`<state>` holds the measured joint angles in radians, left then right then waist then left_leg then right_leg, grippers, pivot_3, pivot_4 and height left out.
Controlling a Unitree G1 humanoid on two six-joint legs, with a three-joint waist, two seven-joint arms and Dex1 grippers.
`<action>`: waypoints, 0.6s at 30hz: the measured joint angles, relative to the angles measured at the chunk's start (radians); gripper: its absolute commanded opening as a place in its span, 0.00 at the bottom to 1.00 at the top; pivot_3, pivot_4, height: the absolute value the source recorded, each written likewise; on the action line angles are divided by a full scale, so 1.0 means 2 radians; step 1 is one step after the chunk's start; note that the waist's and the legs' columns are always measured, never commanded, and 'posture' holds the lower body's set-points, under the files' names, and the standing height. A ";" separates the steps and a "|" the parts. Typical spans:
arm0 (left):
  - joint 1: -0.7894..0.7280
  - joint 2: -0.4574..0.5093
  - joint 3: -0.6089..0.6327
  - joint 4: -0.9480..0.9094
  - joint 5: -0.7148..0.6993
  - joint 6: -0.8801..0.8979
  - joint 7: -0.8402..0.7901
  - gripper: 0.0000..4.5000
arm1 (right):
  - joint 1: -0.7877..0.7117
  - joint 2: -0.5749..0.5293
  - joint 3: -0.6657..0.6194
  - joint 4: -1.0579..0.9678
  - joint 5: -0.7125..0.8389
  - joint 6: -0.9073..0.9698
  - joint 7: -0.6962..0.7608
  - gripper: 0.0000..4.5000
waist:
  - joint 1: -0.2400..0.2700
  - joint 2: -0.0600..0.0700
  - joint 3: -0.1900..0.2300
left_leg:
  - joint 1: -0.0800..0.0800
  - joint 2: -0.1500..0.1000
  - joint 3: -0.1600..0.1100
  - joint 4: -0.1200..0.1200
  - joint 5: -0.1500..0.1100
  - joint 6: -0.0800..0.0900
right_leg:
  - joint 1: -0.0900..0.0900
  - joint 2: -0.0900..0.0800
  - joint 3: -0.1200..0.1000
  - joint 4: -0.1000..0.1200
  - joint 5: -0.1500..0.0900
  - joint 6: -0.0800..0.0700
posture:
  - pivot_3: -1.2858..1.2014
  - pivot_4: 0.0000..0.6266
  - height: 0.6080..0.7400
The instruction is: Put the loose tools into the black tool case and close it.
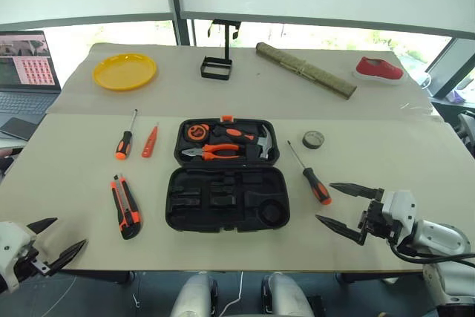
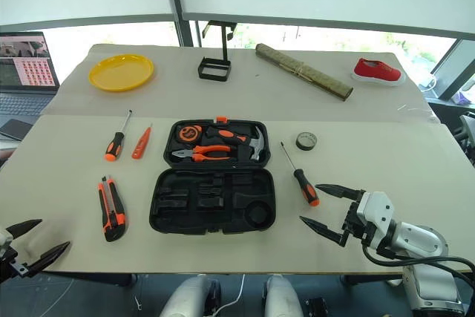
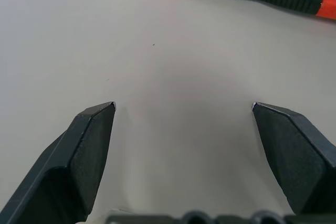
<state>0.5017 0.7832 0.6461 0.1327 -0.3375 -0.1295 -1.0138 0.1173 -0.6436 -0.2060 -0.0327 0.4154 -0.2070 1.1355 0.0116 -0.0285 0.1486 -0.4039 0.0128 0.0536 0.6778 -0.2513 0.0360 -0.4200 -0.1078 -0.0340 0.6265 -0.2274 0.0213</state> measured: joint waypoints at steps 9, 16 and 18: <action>0.028 -0.054 0.103 -0.103 -0.148 0.264 0.128 1.00 | -0.058 0.081 0.057 -0.118 0.084 0.065 -0.050 0.98 | -0.010 -0.001 0.000 | 0.001 0.001 0.000 0.000 0.000 -0.001 | 0.000 0.000 0.001 0.001 0.000 -0.001 | 0.52 0.24 1.00; -0.010 -0.036 0.132 -0.147 -0.230 0.470 0.228 1.00 | -0.087 0.113 0.061 -0.121 0.087 0.063 -0.073 0.98 | 0.000 -0.003 0.000 | 0.003 0.001 0.000 0.001 -0.001 -0.001 | 0.000 0.001 0.001 0.001 0.000 0.000 | 0.52 0.24 1.00; -0.046 -0.010 0.129 -0.153 -0.252 0.515 0.247 1.00 | -0.089 0.114 0.062 -0.121 0.083 0.060 -0.074 0.98 | 0.003 -0.003 0.000 | 0.003 0.001 0.000 0.001 0.000 -0.001 | 0.000 0.001 0.000 0.002 0.000 -0.001 | 0.52 0.24 1.00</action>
<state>0.4091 0.7623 0.9048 -0.1743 -0.8414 0.9009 -0.5199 -0.0604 -0.4147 -0.0813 -0.2737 0.5807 -0.0874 0.9880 0.0175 -0.0354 0.1492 -0.3984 0.0142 0.0526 0.6792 -0.2522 0.0344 -0.4203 -0.1060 -0.0335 0.6300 -0.2267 0.0197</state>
